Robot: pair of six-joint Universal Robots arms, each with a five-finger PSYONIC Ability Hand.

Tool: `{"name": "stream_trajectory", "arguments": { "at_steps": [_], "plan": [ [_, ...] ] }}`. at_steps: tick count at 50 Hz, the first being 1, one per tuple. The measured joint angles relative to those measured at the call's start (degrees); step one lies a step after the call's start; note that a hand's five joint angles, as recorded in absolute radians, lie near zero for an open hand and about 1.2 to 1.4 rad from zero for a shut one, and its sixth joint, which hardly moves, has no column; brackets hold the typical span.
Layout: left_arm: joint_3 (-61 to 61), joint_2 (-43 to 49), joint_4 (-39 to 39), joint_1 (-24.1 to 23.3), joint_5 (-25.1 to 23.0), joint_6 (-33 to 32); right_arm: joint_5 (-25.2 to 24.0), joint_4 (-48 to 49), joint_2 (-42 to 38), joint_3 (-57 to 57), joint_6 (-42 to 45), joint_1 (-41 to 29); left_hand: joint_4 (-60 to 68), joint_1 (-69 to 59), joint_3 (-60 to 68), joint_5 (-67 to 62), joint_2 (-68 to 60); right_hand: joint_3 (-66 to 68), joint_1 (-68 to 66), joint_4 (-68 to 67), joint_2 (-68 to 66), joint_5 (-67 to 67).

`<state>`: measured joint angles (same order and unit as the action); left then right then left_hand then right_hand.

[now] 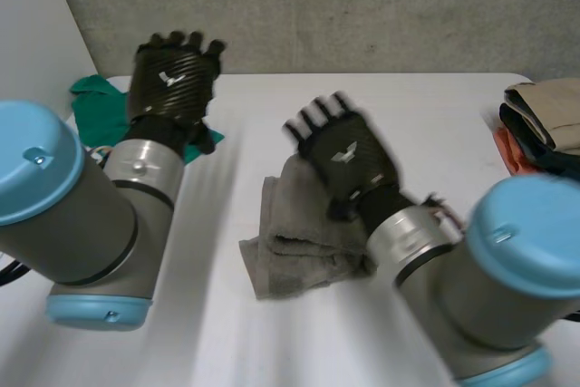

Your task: Fold the laundry.

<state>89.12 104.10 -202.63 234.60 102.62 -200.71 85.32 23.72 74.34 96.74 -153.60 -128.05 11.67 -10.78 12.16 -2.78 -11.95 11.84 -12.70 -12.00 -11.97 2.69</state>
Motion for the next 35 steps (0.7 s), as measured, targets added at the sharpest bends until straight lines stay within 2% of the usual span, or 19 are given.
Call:
{"name": "stream_trajectory", "arguments": {
  "at_steps": [4, 7, 12, 17, 24, 31, 35],
  "plan": [
    [-3.5, 2.9, -0.3, -3.0, -4.2, 1.5, 0.3, -6.3, 4.1, -1.1, -12.3, 5.1, 0.0, 0.0, 0.0, 0.0, 0.0, 0.0, 0.0, 0.0, 0.0, 0.0],
    [-6.4, 6.3, 0.5, -5.2, -7.3, 2.6, 0.3, -11.6, 4.6, -3.0, -16.4, 8.8, 0.0, 0.0, 0.0, 0.0, 0.0, 0.0, 0.0, 0.0, 0.0, 0.0],
    [-12.7, 14.8, 4.3, -8.2, -11.6, 3.6, 0.5, -18.0, 1.7, -6.9, -18.2, 12.9, 0.0, 0.0, 0.0, 0.0, 0.0, 0.0, 0.0, 0.0, 0.0, 0.0],
    [-20.4, 24.8, 10.1, -9.5, -12.9, 3.5, 1.3, -20.6, -4.0, -11.1, -17.9, 13.8, 0.0, 0.0, 0.0, 0.0, 0.0, 0.0, 0.0, 0.0, 0.0, 0.0],
    [-26.3, 32.0, 16.4, -9.4, -7.8, 3.0, 1.4, -24.3, -11.7, -16.0, -17.7, 13.0, 0.0, 0.0, 0.0, 0.0, 0.0, 0.0, 0.0, 0.0, 0.0, 0.0],
    [-23.9, 30.7, 25.4, -9.5, 7.1, 1.0, -2.3, -31.7, -21.6, -23.8, -18.7, 7.9, 0.0, -0.2, 0.0, 0.0, 0.0, 0.0, 0.0, 0.0, 0.0, 0.0],
    [-22.0, 29.0, 27.4, -9.6, 9.0, 0.9, -3.0, -32.9, -25.3, -26.5, -18.3, 6.6, 0.0, -0.2, 0.0, 0.0, 0.0, 0.0, 0.1, 0.0, 0.0, 0.0]
  ]
}}
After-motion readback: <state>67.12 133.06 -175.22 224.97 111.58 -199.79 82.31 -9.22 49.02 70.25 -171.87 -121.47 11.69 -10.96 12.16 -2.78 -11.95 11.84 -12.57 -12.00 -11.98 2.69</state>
